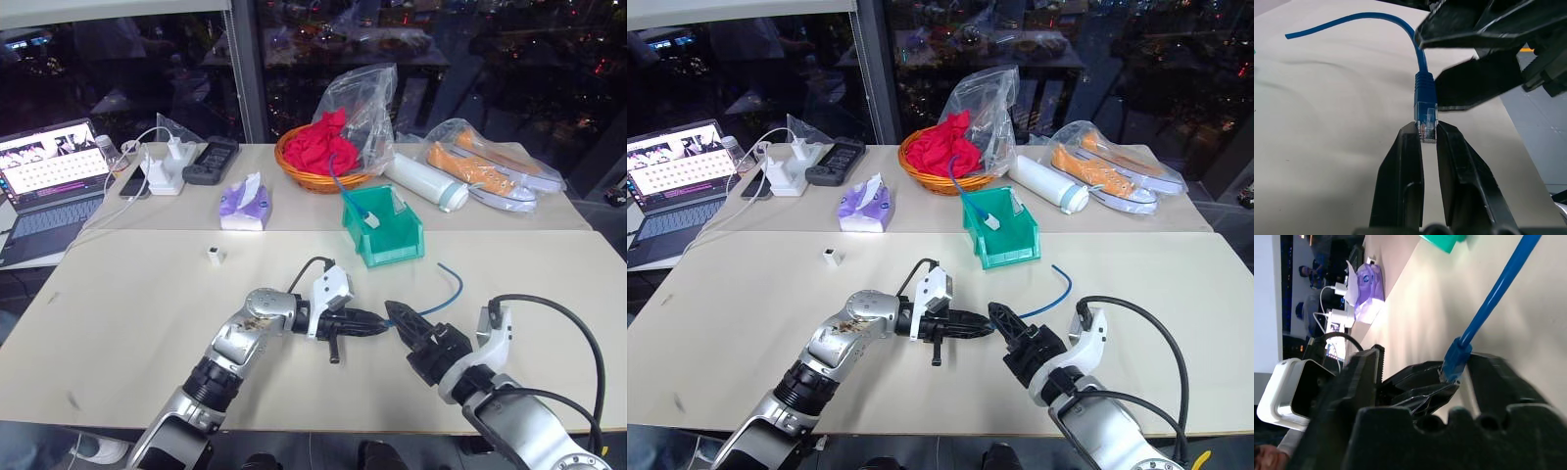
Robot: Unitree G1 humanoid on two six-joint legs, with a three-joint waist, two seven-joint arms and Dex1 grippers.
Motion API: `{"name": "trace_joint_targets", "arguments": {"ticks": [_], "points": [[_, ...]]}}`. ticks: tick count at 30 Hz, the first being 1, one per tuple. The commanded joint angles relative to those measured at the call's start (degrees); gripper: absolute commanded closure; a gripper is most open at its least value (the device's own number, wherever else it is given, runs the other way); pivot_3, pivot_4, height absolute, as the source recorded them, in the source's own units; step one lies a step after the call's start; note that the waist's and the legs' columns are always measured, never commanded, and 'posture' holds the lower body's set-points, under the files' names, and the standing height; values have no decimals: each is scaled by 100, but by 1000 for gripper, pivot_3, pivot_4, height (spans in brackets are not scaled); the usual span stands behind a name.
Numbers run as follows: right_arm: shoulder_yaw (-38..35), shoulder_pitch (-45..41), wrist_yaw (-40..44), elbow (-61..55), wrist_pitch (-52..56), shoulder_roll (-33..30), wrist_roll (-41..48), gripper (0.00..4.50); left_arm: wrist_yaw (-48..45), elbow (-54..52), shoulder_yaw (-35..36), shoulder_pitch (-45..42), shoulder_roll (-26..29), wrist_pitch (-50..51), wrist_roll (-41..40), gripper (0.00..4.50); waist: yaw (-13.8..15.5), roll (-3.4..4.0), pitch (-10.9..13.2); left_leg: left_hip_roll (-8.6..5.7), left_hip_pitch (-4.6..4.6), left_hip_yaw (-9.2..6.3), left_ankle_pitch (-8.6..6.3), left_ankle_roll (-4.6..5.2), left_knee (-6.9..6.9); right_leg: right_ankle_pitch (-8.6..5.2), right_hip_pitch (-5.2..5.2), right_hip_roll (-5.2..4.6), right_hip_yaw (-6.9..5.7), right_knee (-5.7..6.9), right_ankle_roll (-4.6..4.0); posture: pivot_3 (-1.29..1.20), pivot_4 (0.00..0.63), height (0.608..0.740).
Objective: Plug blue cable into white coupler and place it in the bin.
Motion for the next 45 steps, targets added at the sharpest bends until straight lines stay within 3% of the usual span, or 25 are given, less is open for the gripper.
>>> {"name": "trace_joint_targets", "arguments": {"ticks": [1,4,6,8,10,18,26,32,34,39,45], "points": [[22,-54,208,-323,-149,-36,-27,3090,6,-155,-9,-25,-10,22,-68,4484,0,0,0,0,0,0,0,0,0,0,1,0,0,0,0,0,150,740],[56,-73,233,-320,-200,-37,-88,4177,-8,-142,4,-27,0,68,-70,4484,1,0,0,0,0,0,0,0,0,0,0,0,0,0,0,0,150,740],[76,-101,239,-308,-220,-37,-112,4429,117,-114,94,-11,-39,56,-64,4484,1,0,0,0,0,0,0,0,0,0,1,0,0,-1,0,0,150,740],[90,-123,261,-303,-242,-35,-141,4500,22,-160,137,29,13,150,-190,3480,1,0,0,0,0,0,0,0,0,0,1,0,0,-3,0,0,150,740],[104,-137,290,-295,-278,-24,-171,4500,-10,-182,169,40,91,179,-238,2855,-2,0,0,0,0,0,0,1,0,0,2,0,0,-4,0,0,150,740],[21,-218,400,-256,-448,-12,-414,4500,1486,-154,1207,174,351,-11,129,97,-22,0,0,1,2,-1,0,1,-4,0,-1,1,0,-4,0,0,150,740],[-101,-507,376,-112,-486,-151,-371,4500,2747,-1484,2486,1522,639,719,-147,97,-9,3,-1,2,-3,-2,0,0,-21,1,-9,1,-2,-23,1,0,150,740],[-319,-1164,459,231,-265,-763,-126,4500,3065,-1717,3276,2408,821,582,-317,97,-19,4,1,4,3,0,0,-1,-26,0,-7,2,-4,-19,0,0,150,740],[-433,-1510,681,418,-6,-1227,-229,4500,3210,-1605,3477,2548,788,448,-323,97,2,3,1,4,2,-1,1,-1,-23,1,-4,2,-4,-19,0,0,150,740],[-217,-2437,1850,556,1006,-2671,-1313,4500,3458,-1083,3557,2553,708,-157,-120,97,17,-1,1,4,1,1,1,-2,-24,1,-2,2,-6,-22,0,0,150,740],[232,-3006,3748,416,1681,-3495,-2347,4500,3706,32,3371,1983,745,-731,231,97,26,-1,2,7,-2,-4,0,1,-24,0,1,6,-14,-29,-3,0,150,740]]}}
